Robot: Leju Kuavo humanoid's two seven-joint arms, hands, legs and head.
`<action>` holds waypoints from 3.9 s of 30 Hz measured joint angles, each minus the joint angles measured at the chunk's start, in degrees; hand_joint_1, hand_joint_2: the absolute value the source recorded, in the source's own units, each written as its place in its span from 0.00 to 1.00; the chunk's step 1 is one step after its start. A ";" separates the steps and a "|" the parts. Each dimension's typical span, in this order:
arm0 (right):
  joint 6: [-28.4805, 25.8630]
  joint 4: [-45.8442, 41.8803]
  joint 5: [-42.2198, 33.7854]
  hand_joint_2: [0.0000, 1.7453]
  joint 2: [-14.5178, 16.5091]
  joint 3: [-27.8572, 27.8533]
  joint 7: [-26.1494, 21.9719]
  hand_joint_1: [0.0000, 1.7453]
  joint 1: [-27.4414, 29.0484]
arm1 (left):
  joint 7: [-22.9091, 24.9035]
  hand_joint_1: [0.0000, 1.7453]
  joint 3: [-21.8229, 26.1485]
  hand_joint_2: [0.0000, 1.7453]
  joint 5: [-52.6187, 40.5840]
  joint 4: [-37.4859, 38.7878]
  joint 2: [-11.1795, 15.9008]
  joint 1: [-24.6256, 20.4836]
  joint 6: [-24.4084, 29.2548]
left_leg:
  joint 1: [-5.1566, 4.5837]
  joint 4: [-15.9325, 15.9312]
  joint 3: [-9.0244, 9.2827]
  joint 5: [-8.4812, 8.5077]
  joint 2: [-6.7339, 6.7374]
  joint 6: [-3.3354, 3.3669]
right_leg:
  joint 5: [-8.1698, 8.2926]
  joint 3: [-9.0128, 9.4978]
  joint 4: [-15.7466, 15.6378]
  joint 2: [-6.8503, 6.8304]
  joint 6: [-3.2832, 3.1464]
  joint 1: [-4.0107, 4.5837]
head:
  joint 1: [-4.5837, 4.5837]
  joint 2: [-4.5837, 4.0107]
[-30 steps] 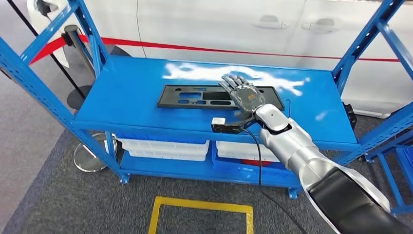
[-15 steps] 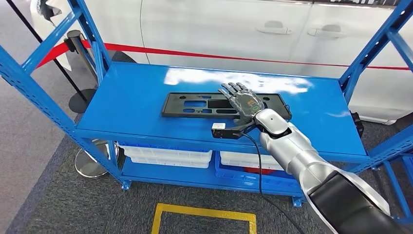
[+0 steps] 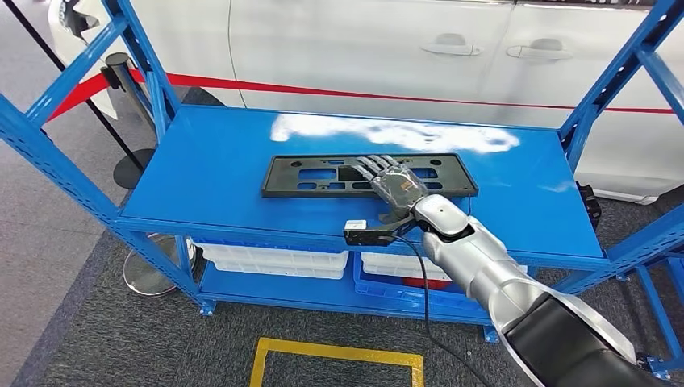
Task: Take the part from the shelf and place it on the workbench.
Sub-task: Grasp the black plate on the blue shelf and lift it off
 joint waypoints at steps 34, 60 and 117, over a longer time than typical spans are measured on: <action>-2.55 -6.20 8.66 1.00 6.47 3.14 6.73 0.00 10.80 | 1.51 0.00 -1.52 0.00 -1.29 0.00 -0.40 -0.63 1.35 | -0.17 0.04 0.35 -0.02 0.10 -0.06 | -0.01 0.35 0.00 0.04 -0.04 -0.19 | 0.00 0.00; 9.22 -10.76 -5.51 1.00 2.31 -3.38 -2.80 0.00 -14.45 | 1.72 0.00 -2.20 0.00 1.34 0.00 -0.54 -0.74 1.96 | -0.23 0.06 0.18 0.06 0.03 -0.05 | 0.09 0.21 0.03 0.00 0.05 -0.27 | -0.01 0.00; 4.49 0.37 -7.90 1.00 3.62 5.26 -3.43 0.00 -6.31 | -4.05 0.00 0.11 0.00 4.70 0.00 -0.49 -0.21 -1.53 | -0.24 0.07 0.17 0.06 0.04 -0.04 | 0.08 0.20 0.02 0.01 0.05 -0.28 | 0.00 0.00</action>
